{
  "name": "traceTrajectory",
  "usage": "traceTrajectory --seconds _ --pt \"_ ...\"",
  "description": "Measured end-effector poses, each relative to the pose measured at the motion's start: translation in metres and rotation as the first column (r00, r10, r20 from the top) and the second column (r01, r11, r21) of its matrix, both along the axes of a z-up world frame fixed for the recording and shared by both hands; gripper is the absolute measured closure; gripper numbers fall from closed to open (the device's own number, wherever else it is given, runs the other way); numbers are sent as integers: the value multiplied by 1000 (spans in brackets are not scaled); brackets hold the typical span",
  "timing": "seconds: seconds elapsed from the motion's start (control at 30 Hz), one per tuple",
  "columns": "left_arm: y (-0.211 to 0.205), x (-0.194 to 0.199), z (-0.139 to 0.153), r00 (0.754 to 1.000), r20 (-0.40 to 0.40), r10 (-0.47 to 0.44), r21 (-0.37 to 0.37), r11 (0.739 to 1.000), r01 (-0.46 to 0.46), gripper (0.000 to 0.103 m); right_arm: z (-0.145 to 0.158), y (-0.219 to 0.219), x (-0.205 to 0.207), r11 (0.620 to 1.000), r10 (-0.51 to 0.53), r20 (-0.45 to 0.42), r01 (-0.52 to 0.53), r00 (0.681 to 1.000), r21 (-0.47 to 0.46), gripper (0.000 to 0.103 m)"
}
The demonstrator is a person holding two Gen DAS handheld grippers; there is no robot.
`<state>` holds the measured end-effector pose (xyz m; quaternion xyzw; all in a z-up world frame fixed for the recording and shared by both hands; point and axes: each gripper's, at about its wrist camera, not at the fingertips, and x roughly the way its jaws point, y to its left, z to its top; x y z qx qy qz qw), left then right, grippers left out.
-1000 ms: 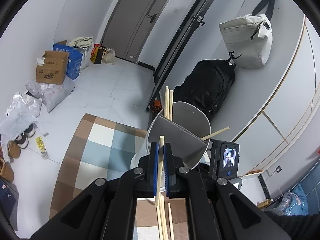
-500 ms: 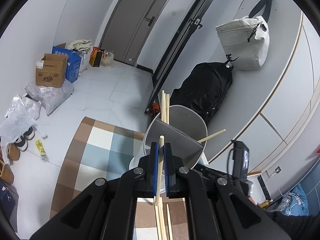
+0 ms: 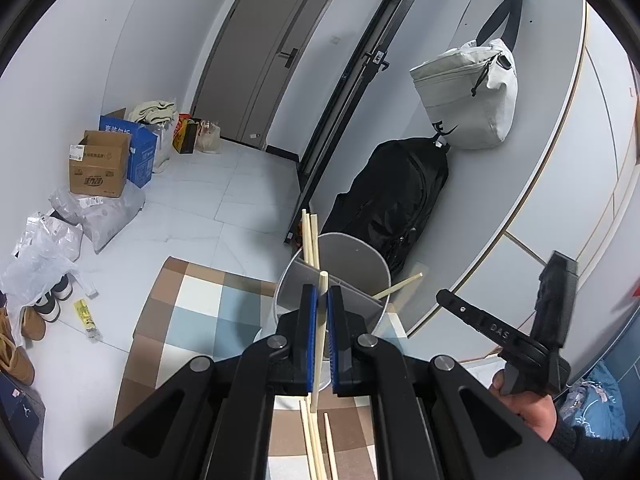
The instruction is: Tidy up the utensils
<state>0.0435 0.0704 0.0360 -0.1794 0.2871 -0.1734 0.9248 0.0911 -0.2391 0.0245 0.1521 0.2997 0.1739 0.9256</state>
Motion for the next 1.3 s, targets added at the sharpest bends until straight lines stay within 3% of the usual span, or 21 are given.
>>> traceTrajectory --seconds 0.2,0.37,0.5,0.53,0.63,0.67,0.87,1.1,1.13,1.2,1.23,1.27,1.3 --pt "-4 -2 0 999 13 -29 23 999 29 102 -4 13 3 998 68 -29 -68 997 -7 103" --pt "-2 1 -10 999 -3 -37 27 999 37 102 -37 2 27 999 50 -185 -52 981 -6 100" --pt "3 6 -15 999 -15 -38 7 999 38 102 -69 -11 73 1000 1 -286 -7 958 -21 96" --pt "4 8 -14 999 -12 -37 4 999 37 102 -75 -14 84 1000 1 -299 -5 954 -13 90" --pt "4 11 -13 999 -13 -42 1 999 42 102 -96 -15 128 998 28 -348 -10 937 54 56" --pt "4 12 -13 999 -11 -45 1 999 45 102 -105 -13 147 997 48 -368 -23 929 73 55" --pt "4 20 -17 998 -25 -58 17 998 58 102 -137 8 209 997 34 -425 -63 904 -55 56" --pt "2 29 -22 996 -58 -67 32 997 69 102 -169 22 242 990 75 -514 -126 855 -65 56" --pt "2 29 -22 996 -59 -68 32 997 70 102 -168 25 241 988 75 -503 -132 861 -79 57" --pt "2 30 -22 996 -64 -66 30 997 68 102 -169 22 241 988 85 -509 -139 857 -71 64" --pt "1 31 -22 995 -68 -68 27 997 70 102 -168 21 240 988 83 -509 -138 857 -71 73" --pt "1 31 -23 995 -71 -68 23 997 70 102 -168 20 239 987 95 -512 -147 854 -61 87" --pt "0 30 -23 995 -73 -68 24 997 70 102 -168 20 240 987 91 -509 -147 856 -69 92"
